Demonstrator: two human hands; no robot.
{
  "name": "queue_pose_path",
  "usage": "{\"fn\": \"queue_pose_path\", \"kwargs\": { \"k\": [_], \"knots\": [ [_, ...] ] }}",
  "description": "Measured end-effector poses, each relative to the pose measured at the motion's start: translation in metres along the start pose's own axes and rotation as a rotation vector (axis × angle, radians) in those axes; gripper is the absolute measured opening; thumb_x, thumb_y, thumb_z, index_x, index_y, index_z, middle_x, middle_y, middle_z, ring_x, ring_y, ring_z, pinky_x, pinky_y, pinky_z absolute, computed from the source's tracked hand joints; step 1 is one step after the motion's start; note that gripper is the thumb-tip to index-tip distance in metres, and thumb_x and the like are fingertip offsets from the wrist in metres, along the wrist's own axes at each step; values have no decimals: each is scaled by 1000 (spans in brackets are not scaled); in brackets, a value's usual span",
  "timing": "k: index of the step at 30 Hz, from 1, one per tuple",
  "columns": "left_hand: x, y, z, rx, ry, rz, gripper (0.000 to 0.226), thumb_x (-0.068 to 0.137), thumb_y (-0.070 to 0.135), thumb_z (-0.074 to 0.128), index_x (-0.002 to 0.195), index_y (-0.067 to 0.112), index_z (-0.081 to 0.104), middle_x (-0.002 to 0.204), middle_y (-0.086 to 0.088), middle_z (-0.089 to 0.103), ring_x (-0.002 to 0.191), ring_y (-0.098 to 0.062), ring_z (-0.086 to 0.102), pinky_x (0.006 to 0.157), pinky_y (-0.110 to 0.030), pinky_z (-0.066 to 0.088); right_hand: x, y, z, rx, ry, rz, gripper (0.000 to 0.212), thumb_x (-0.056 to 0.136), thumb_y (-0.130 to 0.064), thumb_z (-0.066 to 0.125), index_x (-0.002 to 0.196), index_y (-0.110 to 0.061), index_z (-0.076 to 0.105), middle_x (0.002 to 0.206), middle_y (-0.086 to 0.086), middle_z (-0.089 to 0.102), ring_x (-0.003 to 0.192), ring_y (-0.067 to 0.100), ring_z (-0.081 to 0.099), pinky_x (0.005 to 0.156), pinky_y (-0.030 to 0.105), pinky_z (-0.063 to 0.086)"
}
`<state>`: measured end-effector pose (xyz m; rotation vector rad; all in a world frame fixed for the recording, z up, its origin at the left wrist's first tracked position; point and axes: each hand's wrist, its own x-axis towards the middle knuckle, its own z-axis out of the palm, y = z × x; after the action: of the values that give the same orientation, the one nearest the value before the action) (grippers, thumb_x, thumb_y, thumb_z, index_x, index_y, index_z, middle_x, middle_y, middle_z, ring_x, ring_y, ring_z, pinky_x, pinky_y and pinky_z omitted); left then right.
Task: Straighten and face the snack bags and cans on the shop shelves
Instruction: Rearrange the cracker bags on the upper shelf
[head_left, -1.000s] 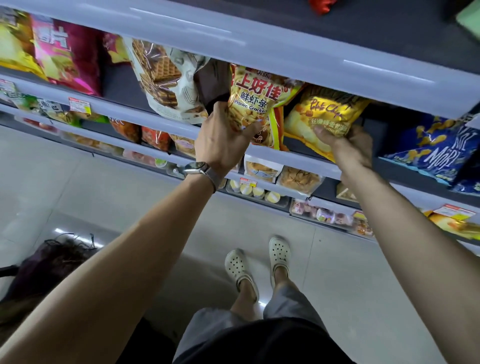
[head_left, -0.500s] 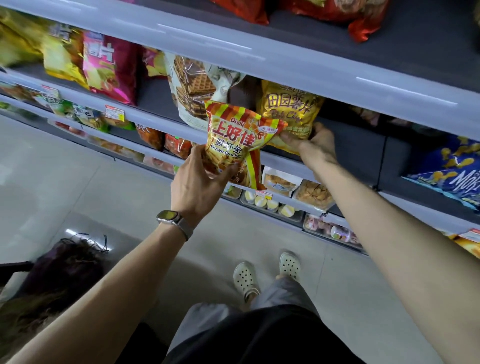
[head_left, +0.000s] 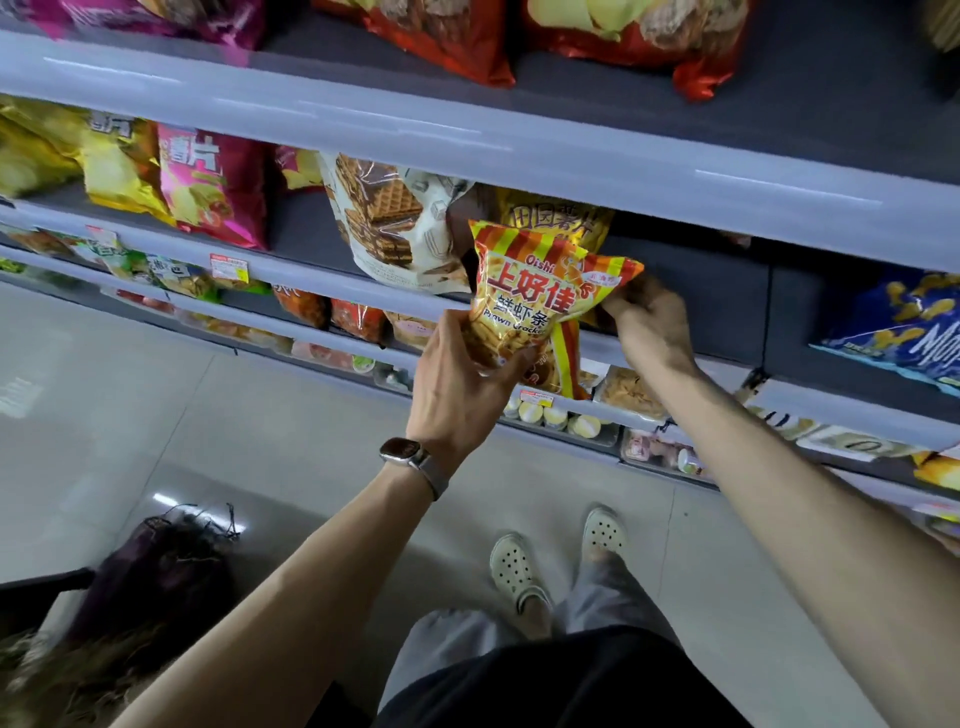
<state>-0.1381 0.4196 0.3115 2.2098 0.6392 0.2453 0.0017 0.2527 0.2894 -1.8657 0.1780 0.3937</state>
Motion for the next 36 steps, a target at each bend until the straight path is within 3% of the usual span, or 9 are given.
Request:
{"fn": "queue_pose_path", "kwargs": {
  "k": [3, 5, 8, 13, 17, 23, 29, 33, 36],
  "knots": [
    [-1, 15, 19, -23, -44, 46, 63, 83, 60, 81, 122, 22, 49, 112, 3, 67, 101, -21, 66, 77, -40, 56, -30, 7, -18, 145, 111, 1, 26, 99, -38, 61, 113, -19, 71, 101, -7, 78, 98, 9, 73, 93, 36, 57],
    [-1, 26, 32, -20, -82, 69, 64, 82, 61, 81, 121, 23, 47, 108, 4, 66, 96, -18, 64, 69, -34, 51, -54, 11, -28, 266, 198, 9, 25, 105, -37, 57, 117, -16, 65, 93, -13, 74, 81, -9, 69, 79, 21, 57],
    [1, 50, 54, -1, -130, 76, 65, 80, 65, 81, 111, 26, 39, 97, 7, 63, 83, -15, 58, 56, -23, 39, -77, 22, -44, 337, 215, -54, 33, 105, -34, 60, 131, -13, 60, 110, -10, 70, 91, -12, 67, 79, 14, 54],
    [7, 89, 94, -5, -142, 72, 65, 79, 67, 79, 110, 22, 42, 105, -2, 67, 99, -28, 65, 72, -44, 53, -73, 39, -74, 19, 120, -238, 34, 100, -36, 69, 131, -41, 57, 120, -12, 62, 110, -2, 61, 90, 16, 51],
    [18, 111, 118, -72, -108, 60, 66, 78, 63, 81, 110, 18, 45, 102, -3, 65, 95, -29, 65, 74, -50, 55, -42, 45, -102, -192, 136, -193, 54, 94, -56, 66, 137, -25, 60, 118, -3, 67, 109, 13, 63, 93, 33, 52],
    [31, 121, 144, -151, -120, 36, 66, 80, 51, 87, 116, 12, 48, 106, -2, 67, 93, -23, 66, 72, -38, 54, -5, 42, -121, -261, 105, -128, 44, 99, -37, 70, 137, -17, 61, 109, -4, 70, 92, 12, 61, 66, -1, 37],
    [31, 106, 149, -147, -172, 6, 61, 80, 47, 88, 117, 14, 52, 104, -2, 70, 88, -14, 67, 60, -6, 42, 15, 56, -117, -324, 37, -92, 51, 99, -46, 66, 141, -19, 58, 127, 5, 69, 121, 28, 61, 102, 40, 52],
    [30, 99, 146, -95, -208, 20, 63, 82, 52, 85, 123, 15, 53, 111, -3, 70, 94, -18, 69, 72, -30, 55, 11, 60, -116, -437, 46, -116, 51, 99, -47, 65, 139, -16, 61, 128, 9, 68, 123, 31, 50, 95, 36, 43],
    [26, 94, 142, -73, -234, 50, 61, 86, 50, 83, 124, 13, 54, 111, -4, 71, 95, -21, 69, 74, -34, 56, 5, 64, -116, -457, 46, -102, 50, 99, -49, 65, 137, -16, 62, 125, 8, 68, 122, 30, 51, 95, 35, 44]
  ]
}}
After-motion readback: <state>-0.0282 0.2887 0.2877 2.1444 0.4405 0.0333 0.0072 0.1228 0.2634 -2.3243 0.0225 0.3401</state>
